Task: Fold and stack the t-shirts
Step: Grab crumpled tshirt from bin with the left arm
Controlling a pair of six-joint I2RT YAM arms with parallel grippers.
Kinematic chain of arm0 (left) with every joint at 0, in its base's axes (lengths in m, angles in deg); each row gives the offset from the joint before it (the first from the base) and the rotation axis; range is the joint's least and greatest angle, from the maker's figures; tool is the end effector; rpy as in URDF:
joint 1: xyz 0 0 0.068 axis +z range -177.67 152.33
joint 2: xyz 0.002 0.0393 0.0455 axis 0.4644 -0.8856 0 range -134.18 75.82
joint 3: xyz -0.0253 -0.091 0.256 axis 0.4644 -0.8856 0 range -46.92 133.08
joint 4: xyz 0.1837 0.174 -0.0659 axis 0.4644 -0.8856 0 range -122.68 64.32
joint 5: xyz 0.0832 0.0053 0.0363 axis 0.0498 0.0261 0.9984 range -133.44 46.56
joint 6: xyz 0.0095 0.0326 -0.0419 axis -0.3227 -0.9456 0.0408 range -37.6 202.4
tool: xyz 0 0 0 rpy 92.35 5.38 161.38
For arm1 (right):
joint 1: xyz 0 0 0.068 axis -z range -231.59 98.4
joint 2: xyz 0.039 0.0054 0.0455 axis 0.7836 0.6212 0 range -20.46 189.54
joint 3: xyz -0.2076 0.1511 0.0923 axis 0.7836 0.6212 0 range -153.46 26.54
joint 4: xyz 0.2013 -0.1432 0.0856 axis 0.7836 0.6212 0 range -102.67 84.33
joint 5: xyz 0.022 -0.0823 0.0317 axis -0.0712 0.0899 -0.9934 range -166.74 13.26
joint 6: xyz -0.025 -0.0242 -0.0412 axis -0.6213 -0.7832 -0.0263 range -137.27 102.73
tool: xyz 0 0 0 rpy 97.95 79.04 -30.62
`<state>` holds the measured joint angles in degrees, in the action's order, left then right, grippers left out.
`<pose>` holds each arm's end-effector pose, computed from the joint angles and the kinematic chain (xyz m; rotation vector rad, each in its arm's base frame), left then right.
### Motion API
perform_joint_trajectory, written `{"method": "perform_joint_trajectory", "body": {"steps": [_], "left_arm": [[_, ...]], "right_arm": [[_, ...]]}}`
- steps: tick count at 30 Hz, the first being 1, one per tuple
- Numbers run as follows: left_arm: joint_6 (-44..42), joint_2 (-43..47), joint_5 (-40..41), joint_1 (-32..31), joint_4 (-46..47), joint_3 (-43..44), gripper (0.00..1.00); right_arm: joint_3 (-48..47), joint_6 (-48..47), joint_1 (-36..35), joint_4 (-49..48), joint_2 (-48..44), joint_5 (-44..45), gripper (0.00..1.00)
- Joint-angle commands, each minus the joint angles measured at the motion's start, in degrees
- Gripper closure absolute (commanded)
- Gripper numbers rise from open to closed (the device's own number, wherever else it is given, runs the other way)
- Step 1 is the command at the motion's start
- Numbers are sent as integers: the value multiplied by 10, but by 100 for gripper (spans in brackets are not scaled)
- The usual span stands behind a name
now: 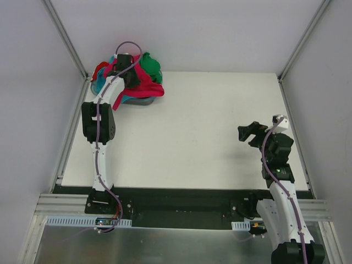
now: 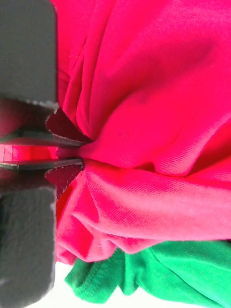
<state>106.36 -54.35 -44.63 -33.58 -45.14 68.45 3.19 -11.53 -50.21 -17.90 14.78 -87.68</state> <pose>0.5302 -0.0558 0.2490 -0.3312 2.1612 -0.3199 0.1648 0.0027 0.2614 -0.0385 1.6890 0.2179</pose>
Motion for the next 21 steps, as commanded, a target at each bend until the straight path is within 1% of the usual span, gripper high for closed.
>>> {"method": "perform_joint_trajectory", "body": {"steps": [1,6,9,13,17,21], "left_arm": [[13,38,-18,3,-8,32,100],[9,111,-40,3,-7,8,100],[2,165,-82,1,-7,-8,100],[-24,253,-115,-15,-7,-30,100],[-56,343,-133,-52,-6,-47,100],[-94,428,-129,-121,4,-59,100]], "right_arm": [[-18,-12,3,-15,4,8,5],[-16,-9,3,-15,-3,11,5],[-14,-9,3,-15,-11,10,5],[-11,-6,4,-15,-25,14,4],[-10,-7,3,-14,-39,-4,4],[-9,-11,3,-10,-50,-13,4]]}}
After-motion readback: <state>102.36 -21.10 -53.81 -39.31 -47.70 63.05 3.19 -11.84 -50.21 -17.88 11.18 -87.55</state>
